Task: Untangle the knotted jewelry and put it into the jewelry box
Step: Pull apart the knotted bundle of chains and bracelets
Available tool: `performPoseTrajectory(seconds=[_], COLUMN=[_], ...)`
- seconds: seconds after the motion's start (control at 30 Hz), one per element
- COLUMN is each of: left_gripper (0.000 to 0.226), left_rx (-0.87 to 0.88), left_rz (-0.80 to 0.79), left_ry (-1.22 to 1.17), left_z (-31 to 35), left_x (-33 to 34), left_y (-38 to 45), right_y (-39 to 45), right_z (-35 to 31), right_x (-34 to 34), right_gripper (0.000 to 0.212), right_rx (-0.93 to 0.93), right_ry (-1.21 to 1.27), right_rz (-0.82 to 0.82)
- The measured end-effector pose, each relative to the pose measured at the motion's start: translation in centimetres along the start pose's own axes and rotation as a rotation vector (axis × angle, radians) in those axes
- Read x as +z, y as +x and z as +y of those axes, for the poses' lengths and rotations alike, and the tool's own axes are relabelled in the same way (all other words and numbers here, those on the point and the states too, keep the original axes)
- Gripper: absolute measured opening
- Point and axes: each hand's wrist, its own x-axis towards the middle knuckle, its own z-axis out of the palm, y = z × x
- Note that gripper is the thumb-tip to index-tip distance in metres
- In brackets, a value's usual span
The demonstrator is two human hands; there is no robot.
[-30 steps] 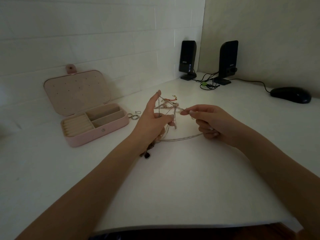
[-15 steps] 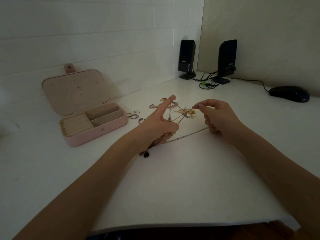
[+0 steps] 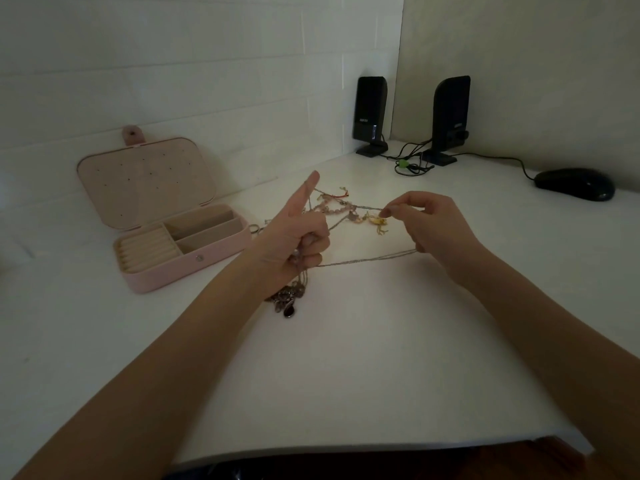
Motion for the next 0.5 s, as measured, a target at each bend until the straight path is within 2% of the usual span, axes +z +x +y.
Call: performPoseTrajectory(seconds=[0.1, 0.3, 0.4, 0.5], left_gripper=[0.086, 0.091, 0.086, 0.083], left_rx=[0.010, -0.014, -0.023, -0.026], left_rz=[-0.066, -0.156, -0.143, -0.156], left_ry=[-0.008, -0.068, -0.118, -0.186], left_z=[-0.1, -0.3, -0.4, -0.4], left_x=[0.3, 0.9, 0.9, 0.9], left_y=[-0.1, -0.2, -0.2, -0.2], right_y=[0.2, 0.0, 0.2, -0.1], right_z=[0.4, 2.0, 2.2, 1.8], right_x=[-0.1, 0.8, 0.9, 1.6], right_gripper=[0.019, 0.014, 0.014, 0.030], right_rx=[0.005, -0.216, -0.267, -0.255], right_ry=[-0.062, -0.519, -0.539, -0.344], right_rz=[-0.017, -0.180, -0.221, -0.308])
